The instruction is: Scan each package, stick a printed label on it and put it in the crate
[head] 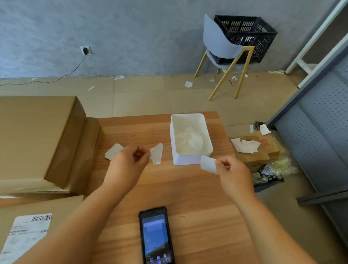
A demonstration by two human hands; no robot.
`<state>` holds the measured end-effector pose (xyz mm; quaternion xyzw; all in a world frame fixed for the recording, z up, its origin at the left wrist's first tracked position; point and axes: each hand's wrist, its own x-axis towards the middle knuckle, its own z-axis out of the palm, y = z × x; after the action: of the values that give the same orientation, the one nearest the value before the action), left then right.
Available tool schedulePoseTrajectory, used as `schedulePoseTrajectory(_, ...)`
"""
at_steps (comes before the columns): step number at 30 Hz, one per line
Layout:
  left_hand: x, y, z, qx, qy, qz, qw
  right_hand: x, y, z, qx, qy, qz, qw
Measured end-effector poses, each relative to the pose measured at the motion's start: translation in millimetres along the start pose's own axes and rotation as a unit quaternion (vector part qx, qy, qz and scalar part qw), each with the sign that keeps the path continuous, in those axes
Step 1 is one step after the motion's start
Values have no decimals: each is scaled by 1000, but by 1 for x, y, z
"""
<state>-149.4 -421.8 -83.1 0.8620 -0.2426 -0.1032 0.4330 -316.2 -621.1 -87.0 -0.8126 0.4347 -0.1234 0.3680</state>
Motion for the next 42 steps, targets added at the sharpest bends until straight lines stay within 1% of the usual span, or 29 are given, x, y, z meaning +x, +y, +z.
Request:
schedulePoseTrajectory(4,55,34,34,11,7,70,997,20,3,-6,-41,-23,-17,999)
schedulePoseTrajectory(7,84,49,61,36,-27,109,993,30,4,-9,-50,-35,-35,997)
schedulePoseTrajectory(9,95,49,78,85,-58,137,985,35,7,-9,-52,-44,-35,997)
schedulePoseTrajectory(13,105,35,100,222,-155,114,956,39,15,-6,-53,-54,-32,997)
schedulePoseTrajectory(15,102,28,101,253,-171,105,946,40,19,-5,-54,-59,-34,996)
schedulePoseTrajectory(18,90,21,90,211,-150,93,961,37,21,-1,-44,-61,-36,997)
schedulePoseTrajectory(21,69,18,71,113,-116,80,984,27,20,6,3,-65,-25,998)
schedulePoseTrajectory(23,50,17,57,66,-124,56,988,17,15,11,64,-81,-8,995)
schedulePoseTrajectory(25,28,13,43,40,-140,15,989,5,11,17,116,-97,1,989)
schedulePoseTrajectory(30,-30,-7,18,-30,-167,-110,979,-30,-2,37,170,-159,-10,972)
schedulePoseTrajectory(33,-57,-19,7,-96,-177,-205,958,-51,-13,52,198,-204,-34,958)
schedulePoseTrajectory(35,-69,-26,-2,-137,-180,-249,942,-64,-22,65,211,-231,-50,948)
schedulePoseTrajectory(36,-74,-29,-6,-157,-179,-259,936,-70,-27,71,214,-242,-59,944)
schedulePoseTrajectory(38,-82,-35,-18,-167,-170,-252,938,-82,-37,82,219,-264,-80,936)
schedulePoseTrajectory(41,-93,-48,-40,-130,-141,-233,953,-101,-53,96,245,-294,-91,919)
schedulePoseTrajectory(42,-97,-54,-48,-115,-138,-230,956,-107,-58,100,244,-298,-87,919)
